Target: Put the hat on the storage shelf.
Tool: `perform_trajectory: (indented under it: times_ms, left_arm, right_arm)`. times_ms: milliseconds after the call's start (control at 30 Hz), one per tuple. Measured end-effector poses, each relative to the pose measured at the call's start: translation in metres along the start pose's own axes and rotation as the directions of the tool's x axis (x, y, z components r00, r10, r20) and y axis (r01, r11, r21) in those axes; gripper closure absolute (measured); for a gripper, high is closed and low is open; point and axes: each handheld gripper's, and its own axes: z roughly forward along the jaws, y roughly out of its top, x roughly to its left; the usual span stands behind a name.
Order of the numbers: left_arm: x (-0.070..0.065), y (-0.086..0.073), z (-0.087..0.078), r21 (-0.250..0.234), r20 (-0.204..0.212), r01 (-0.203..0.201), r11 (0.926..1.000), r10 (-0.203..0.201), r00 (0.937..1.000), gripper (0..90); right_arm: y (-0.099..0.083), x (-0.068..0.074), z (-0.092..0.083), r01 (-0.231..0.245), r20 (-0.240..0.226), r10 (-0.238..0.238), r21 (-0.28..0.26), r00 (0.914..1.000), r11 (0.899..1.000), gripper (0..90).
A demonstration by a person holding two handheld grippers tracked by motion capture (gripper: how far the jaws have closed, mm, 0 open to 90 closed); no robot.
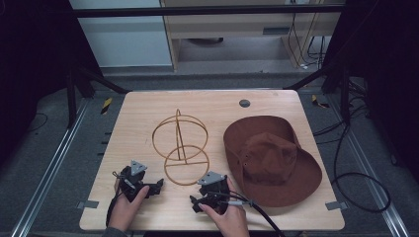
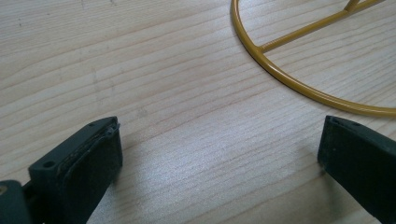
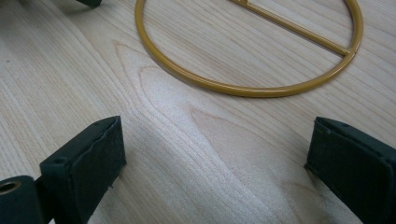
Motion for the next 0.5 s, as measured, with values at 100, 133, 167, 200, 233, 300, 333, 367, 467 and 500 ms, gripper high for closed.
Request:
perform_trajectory:
  times_ms: [100,133,167,200,233,300,333,367,467,500]
  left_arm:
    - [0.0000,0.0000,0.0000,0.000,0.000,0.000,1.0000,0.000,1.0000,0.0]
    - [-0.0001,0.0000,0.0000,0.000,0.000,0.000,1.0000,0.000,1.0000,0.0]
    - [-0.0001,0.0000,0.0000,0.000,0.000,0.000,1.0000,0.000,1.0000,0.0]
    - [-0.0001,0.0000,0.0000,0.000,0.000,0.000,1.0000,0.000,1.0000,0.0]
    - [-0.0001,0.0000,0.0000,0.000,0.001,0.000,1.0000,0.000,1.0000,0.0]
    - [-0.0001,0.0001,0.0001,0.000,0.001,0.000,1.0000,0.000,1.0000,0.0]
    - [-0.0001,0.0001,0.0001,0.000,0.001,0.000,1.0000,0.000,1.0000,0.0]
    - [-0.0002,0.0001,0.0001,0.000,0.001,0.000,1.0000,0.000,1.0000,0.0]
    - [-0.0002,0.0001,0.0001,0.000,0.001,0.000,1.0000,0.000,1.0000,0.0]
    - [-0.0002,0.0002,0.0001,0.000,0.001,0.000,1.0000,0.000,1.0000,0.0]
  right_arm:
    - [0.0005,0.0009,0.0011,-0.002,-0.002,0.002,0.003,1.0000,1.000,1.7]
    - [0.0008,0.0011,0.0015,0.001,0.001,-0.001,0.005,1.0000,1.000,1.4]
    - [0.0008,0.0013,0.0015,0.000,0.001,0.000,0.006,1.0000,1.000,1.4]
    - [0.0008,0.0012,0.0015,-0.001,0.002,0.001,0.006,1.0000,1.000,1.4]
    - [0.0008,0.0012,0.0015,0.000,0.002,0.000,0.006,1.0000,1.000,1.4]
    - [0.0007,0.0015,0.0015,0.001,0.000,-0.001,0.005,1.0000,1.000,1.1]
    - [0.0005,0.0019,0.0011,0.005,-0.006,-0.005,0.005,1.0000,1.000,1.2]
    - [0.0004,0.0020,0.0009,0.010,-0.007,-0.010,0.008,0.9999,1.000,1.4]
    - [0.0001,0.0056,-0.0046,0.033,-0.020,-0.033,0.013,0.9993,0.999,9.1]
    - [-0.0001,0.0071,-0.0063,0.046,-0.018,-0.045,0.016,0.9988,0.999,11.7]
